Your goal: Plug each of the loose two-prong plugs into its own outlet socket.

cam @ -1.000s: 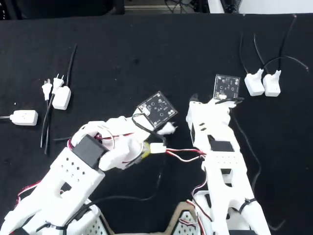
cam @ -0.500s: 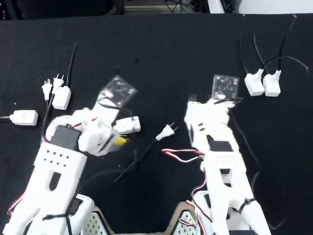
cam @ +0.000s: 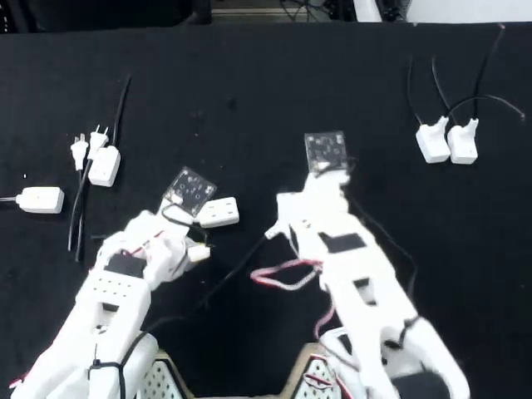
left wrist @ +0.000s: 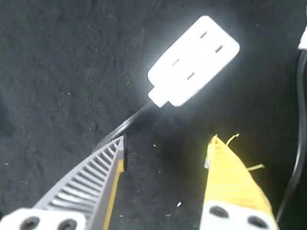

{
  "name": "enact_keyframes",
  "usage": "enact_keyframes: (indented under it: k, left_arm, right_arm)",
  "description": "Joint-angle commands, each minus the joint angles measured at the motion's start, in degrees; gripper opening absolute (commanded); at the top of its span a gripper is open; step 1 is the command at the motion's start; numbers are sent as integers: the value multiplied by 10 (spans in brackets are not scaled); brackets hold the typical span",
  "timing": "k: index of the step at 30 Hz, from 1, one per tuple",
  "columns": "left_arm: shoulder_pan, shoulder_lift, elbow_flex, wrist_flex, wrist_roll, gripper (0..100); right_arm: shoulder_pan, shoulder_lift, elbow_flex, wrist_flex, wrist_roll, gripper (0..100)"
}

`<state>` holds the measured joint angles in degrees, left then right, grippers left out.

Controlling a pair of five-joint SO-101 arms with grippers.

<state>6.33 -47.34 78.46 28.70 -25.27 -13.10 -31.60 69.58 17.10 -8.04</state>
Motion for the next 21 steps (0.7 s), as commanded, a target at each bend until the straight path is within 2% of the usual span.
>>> enact_keyframes:
  k: [1, 6, 8, 13, 17, 21]
  left_arm:
    - [2, -7, 0, -25, 6, 267]
    - [-2, -7, -7, -25, 154, 267]
    - [-15, -6, -16, -22, 186, 267]
    - [-83, -8, -22, -25, 216, 267]
    - [-85, -8, -20, -25, 213, 267]
    - [-84, -8, -20, -25, 213, 267]
  right_arm:
    - [-9, 87, -89, 11, -4, 147]
    - [-8, 172, -184, 98, -5, 145]
    - [-8, 177, -203, 127, -5, 145]
    - [-9, 171, -205, 147, -6, 147]
    - [-9, 175, -209, 168, -8, 146]
    - [-9, 175, -227, 209, -48, 148]
